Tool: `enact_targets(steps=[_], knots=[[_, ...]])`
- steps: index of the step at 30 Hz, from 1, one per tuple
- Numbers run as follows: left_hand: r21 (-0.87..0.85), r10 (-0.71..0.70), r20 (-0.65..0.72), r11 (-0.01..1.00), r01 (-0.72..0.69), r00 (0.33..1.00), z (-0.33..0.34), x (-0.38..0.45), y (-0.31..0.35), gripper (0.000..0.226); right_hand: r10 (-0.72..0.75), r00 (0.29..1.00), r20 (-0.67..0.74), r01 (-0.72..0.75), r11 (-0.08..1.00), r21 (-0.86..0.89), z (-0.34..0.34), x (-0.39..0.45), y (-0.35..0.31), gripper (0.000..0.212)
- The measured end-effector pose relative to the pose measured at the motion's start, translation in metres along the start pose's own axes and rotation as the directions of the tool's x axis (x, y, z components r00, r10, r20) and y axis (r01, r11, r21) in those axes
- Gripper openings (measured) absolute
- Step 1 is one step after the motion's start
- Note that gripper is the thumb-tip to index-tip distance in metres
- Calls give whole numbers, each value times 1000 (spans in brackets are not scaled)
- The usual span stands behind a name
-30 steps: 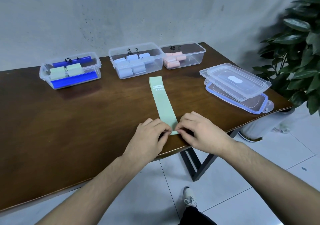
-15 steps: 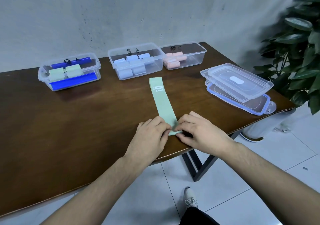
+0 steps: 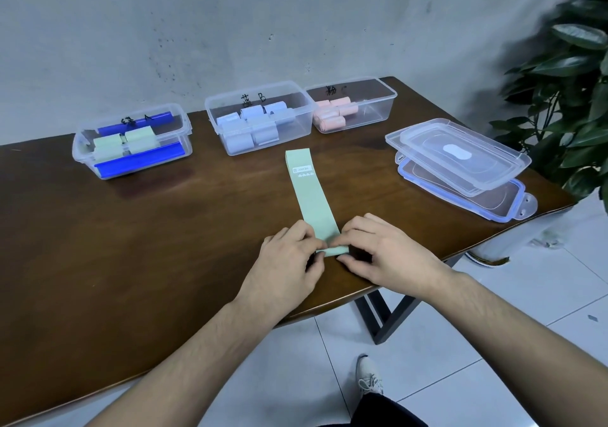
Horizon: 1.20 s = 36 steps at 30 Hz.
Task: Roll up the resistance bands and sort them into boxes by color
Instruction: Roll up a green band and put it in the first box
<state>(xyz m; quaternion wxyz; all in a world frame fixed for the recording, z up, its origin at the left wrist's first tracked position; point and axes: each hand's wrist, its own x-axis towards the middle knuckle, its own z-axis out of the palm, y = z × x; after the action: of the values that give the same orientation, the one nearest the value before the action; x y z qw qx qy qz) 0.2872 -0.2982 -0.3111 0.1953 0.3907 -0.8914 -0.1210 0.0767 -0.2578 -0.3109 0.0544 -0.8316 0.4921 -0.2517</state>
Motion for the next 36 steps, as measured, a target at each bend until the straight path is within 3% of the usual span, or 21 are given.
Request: enact_targets(steps=[12,17,21,29,36], knots=[[56,13,-59,998,-9,998,0,2,0,18,25,992,127,-26,1000,6,-2,12,12,24],[58,-11,-86,998,16,996,0,7,-1,18,46,996,76,-51,996,68,1,10,12,32],[6,-49,-41,999,49,998,-2,8,-2,20,66,997,46,-70,991,111,4,12,14,24],[61,-17,-90,998,22,996,-3,7,0,16,68,992,105,-77,993,86,2,22,20,22],[78,-69,-13,994,70,998,-6,15,-5,24,82,992,96,-93,989,113,1,23,21,27]])
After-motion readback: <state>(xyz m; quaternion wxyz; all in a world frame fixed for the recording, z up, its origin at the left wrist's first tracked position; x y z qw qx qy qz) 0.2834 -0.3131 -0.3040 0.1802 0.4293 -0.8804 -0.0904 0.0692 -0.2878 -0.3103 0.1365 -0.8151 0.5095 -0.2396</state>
